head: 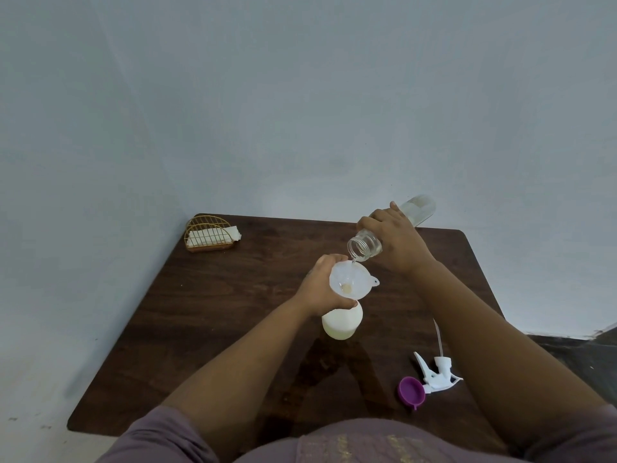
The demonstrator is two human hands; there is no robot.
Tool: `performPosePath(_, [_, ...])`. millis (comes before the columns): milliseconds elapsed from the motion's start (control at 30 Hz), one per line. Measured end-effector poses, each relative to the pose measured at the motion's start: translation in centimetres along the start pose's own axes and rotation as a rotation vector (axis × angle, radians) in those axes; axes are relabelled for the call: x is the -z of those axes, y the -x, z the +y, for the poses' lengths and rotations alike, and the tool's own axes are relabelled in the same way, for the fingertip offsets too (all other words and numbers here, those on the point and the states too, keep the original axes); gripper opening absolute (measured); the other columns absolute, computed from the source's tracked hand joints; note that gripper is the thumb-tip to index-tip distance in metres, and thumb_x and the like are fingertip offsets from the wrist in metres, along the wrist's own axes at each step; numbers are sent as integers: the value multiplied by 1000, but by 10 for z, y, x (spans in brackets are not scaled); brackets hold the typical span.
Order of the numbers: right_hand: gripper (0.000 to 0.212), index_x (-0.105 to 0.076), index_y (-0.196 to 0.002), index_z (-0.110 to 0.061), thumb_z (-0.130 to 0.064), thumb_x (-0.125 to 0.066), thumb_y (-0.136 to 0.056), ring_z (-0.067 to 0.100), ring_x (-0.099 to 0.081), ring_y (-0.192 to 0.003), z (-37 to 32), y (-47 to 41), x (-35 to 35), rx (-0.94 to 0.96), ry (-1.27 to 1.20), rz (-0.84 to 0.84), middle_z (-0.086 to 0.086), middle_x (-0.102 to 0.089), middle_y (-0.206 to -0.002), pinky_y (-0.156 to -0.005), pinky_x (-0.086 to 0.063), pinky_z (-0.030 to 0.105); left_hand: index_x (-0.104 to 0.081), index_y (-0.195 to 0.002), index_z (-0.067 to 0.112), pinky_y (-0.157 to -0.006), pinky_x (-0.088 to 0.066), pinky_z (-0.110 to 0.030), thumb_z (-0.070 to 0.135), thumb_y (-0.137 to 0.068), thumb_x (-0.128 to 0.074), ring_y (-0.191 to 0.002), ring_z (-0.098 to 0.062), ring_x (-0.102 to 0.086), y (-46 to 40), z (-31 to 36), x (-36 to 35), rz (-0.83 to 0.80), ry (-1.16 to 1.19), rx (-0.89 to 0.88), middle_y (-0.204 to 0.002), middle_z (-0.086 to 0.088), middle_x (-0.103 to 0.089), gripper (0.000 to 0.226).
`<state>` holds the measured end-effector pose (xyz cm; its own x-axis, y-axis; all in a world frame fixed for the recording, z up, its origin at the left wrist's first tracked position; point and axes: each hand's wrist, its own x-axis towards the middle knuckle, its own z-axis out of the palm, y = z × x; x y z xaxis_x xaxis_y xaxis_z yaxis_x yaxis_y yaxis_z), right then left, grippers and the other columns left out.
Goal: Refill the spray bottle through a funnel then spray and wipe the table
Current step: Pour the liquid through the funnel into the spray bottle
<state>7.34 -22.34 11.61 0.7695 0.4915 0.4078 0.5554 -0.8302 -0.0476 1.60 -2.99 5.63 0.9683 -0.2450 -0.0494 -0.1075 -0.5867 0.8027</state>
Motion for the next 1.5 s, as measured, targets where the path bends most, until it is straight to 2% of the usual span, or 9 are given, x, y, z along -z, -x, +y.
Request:
performPosePath(233, [47,-59,-101,-22,-10,-81,-62,22,-57,-87,-1,0,0,4,-10,-15,0,-55,-88,-111,-24,44,-41,-136,27,-94,-50,-35,29,-63,-88,-119,-16,-47,2,1,0,5,12,-2,-135,6,-42,87])
performPosePath(367, [45,-60,-101,-21,-7,-79,-62,22,-57,-86,-1,1,1,1,-10,-14,0,-55,-87,-112,-23,45,-41,-136,26,-88,-47,-29,29,-63,-88,-118,-16,-47,1,0,0,8,12,-5,-135,6,-42,87])
performPosePath(600, [49,-57,-101,-23,-8,-80,-61,22,-57,-85,2,1,-1,4,-11,1,-1,-55,-86,-112,-23,43,-41,-136,26,-93,-51,-36,29,-63,-88,-119,-17,-47,3,1,0,5,9,0,-135,5,-42,87])
performPosePath(900, [49,-58,-100,-23,-7,-81,-60,22,-57,-86,0,2,0,3,1,4,-1,-55,-87,-112,-19,41,-41,-136,26,-94,-52,-37,28,-63,-88,-119,-18,-47,3,2,0,5,0,-5,-135,5,-42,87])
performPosePath(1100, [49,-59,-100,-21,-5,-80,-60,23,-57,-86,0,2,0,7,6,-4,0,-56,-87,-112,-21,43,-39,-138,27,-92,-49,-32,28,-65,-87,-119,-15,-46,3,3,0,3,-1,-3,-138,5,-41,87])
performPosePath(1500, [46,-59,-101,-22,-7,-80,-62,22,-57,-86,-1,1,1,7,12,-2,-1,-55,-87,-112,-21,42,-39,-138,28,-92,-47,-31,28,-65,-87,-121,-15,-45,2,3,0,8,1,2,-139,5,-41,87])
